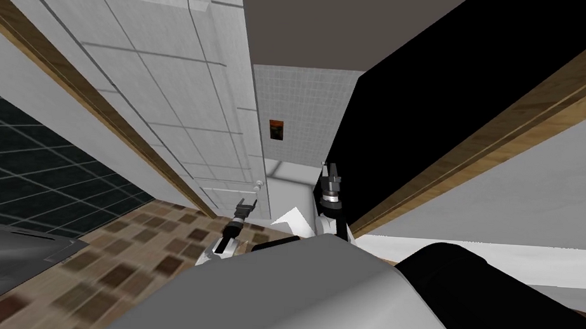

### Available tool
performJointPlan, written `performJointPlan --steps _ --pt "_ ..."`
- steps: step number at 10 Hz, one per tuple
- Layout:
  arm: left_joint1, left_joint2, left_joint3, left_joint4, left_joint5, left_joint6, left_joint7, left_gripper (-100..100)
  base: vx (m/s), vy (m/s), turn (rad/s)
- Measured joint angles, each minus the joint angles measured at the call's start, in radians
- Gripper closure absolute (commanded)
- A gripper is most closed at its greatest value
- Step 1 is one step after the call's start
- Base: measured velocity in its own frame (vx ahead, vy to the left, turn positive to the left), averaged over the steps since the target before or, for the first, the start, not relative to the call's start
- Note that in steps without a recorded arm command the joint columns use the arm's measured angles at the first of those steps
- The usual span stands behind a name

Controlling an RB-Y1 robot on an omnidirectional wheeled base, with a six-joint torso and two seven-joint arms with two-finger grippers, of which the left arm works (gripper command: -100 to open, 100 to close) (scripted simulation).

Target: Push the door open

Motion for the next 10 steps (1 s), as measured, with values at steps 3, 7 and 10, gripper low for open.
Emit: performJointPlan --steps 3,7,10 --pt "-0.003 -0.005 0.006 0.003 0.003 0.001 -0.009 -100 0.211 -0.041 -0.029" --pt "-0.006 -0.011 0.013 0.006 0.007 0.003 -0.018 100 0.121 -0.024 -0.013" --pt "-0.007 -0.01 0.013 0.006 0.006 0.004 -0.018 100 -0.023 0.008 -0.006"
